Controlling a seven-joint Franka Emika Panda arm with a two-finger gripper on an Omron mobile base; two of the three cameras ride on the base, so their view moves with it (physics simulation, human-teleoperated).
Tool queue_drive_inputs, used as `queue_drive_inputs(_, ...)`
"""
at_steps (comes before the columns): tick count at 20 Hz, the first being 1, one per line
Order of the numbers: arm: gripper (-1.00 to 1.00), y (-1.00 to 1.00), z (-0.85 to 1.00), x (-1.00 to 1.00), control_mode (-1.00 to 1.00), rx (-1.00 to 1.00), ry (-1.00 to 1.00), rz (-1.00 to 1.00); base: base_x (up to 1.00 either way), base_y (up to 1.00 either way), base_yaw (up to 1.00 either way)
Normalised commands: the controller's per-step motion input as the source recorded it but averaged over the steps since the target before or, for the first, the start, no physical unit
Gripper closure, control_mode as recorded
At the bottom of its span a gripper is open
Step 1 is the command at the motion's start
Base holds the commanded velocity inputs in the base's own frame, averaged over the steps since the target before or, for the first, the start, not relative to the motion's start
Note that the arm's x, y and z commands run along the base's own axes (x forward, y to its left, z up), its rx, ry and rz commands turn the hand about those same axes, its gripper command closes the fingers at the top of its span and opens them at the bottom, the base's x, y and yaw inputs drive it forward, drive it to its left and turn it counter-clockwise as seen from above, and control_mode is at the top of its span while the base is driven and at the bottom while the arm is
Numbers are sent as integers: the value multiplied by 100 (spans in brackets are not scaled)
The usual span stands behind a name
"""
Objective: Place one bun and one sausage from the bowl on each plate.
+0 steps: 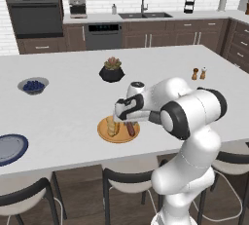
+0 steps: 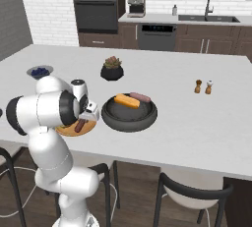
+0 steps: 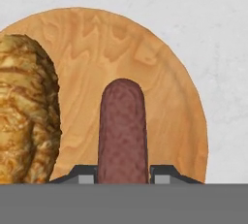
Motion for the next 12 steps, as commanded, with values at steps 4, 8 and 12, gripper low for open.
queue_drive_inputs(4,100,0,-1,0,-100,0,-2,0,0,0,0)
queue_drive_inputs(8,100,0,0,0,-100,0,0,0,0,0,0)
queue_drive_inputs(12,-100,0,0,0,-100,0,0,0,0,0,0)
